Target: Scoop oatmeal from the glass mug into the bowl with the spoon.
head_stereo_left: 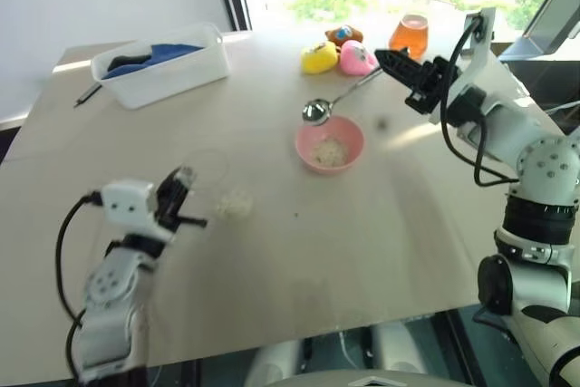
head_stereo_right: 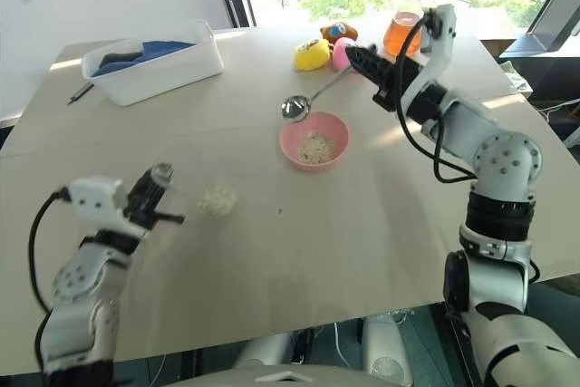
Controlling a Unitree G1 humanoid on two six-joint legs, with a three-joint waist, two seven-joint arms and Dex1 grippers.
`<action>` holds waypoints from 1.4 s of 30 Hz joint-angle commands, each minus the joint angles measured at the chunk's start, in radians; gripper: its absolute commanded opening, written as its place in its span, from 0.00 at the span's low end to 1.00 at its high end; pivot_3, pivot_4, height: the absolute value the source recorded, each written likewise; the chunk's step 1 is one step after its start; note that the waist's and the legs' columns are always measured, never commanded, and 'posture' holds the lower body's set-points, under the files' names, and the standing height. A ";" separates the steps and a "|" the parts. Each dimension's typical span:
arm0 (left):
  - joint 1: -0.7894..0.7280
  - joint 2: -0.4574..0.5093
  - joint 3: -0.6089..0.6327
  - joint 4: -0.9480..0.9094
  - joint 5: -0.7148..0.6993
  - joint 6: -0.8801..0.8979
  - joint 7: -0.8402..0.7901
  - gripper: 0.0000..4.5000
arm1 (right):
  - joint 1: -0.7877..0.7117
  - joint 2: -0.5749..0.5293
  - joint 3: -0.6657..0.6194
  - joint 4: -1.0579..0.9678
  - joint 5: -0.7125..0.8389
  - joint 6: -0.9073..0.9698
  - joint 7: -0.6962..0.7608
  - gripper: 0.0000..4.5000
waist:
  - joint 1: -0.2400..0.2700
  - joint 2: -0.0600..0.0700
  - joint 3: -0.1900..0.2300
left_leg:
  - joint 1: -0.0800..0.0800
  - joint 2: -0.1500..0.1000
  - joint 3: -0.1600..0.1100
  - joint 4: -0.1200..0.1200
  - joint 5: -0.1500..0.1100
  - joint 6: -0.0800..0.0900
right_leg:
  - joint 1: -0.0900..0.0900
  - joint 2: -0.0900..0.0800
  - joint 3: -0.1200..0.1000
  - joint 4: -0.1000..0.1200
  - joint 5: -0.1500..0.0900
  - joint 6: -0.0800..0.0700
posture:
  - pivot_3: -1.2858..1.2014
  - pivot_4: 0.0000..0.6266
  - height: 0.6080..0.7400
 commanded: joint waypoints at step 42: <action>-0.513 0.108 -0.238 0.526 0.254 -0.412 -0.117 0.01 | -0.086 0.153 0.494 0.118 -0.719 -0.184 0.532 0.00 | -0.030 0.000 0.000 | -0.002 -0.004 -0.003 0.004 0.000 0.000 | -0.004 -0.004 -0.005 0.004 0.000 0.000 | 0.52 0.24 1.00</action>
